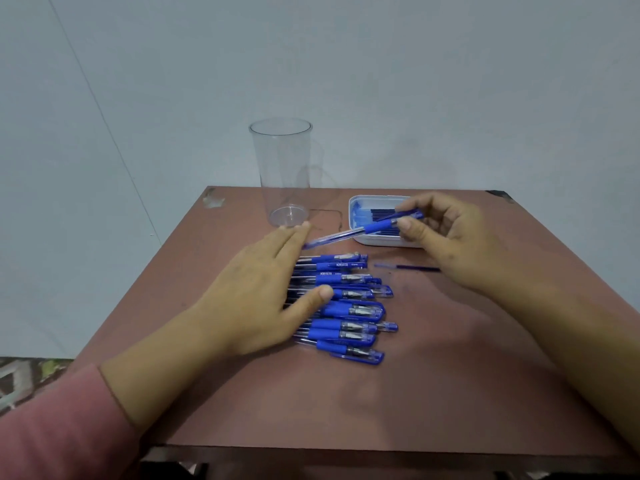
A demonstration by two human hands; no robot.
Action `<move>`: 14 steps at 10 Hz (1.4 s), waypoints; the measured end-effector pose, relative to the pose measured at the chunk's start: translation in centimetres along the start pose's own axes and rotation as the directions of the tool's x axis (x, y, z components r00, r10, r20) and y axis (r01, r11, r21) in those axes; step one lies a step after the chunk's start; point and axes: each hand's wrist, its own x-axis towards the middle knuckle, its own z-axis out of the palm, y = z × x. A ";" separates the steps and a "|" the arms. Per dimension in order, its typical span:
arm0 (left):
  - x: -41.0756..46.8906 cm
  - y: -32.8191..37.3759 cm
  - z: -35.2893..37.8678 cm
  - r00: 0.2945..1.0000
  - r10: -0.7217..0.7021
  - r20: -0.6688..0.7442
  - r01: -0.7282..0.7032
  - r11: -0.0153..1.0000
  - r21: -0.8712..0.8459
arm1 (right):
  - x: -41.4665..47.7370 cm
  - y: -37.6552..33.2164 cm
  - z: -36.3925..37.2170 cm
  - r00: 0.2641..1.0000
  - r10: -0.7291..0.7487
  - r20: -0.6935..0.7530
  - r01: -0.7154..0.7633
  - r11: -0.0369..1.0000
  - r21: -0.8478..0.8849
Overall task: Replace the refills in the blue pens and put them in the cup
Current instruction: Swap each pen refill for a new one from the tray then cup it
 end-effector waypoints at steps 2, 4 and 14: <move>-1.2 0.2 1.5 0.984 -0.087 0.157 0.092 0.996 -0.021 | 2.6 -1.5 -0.5 0.989 0.002 -0.150 0.000 1.000 0.014; -1.3 0.1 1.7 0.988 -0.077 0.131 0.081 0.996 -0.025 | 7.0 -3.7 0.9 0.929 -0.093 -0.359 0.132 0.987 0.086; -1.3 0.0 1.6 0.985 -0.086 0.151 0.091 0.996 -0.025 | 8.3 0.0 3.8 0.987 -0.154 0.047 0.161 0.928 -0.335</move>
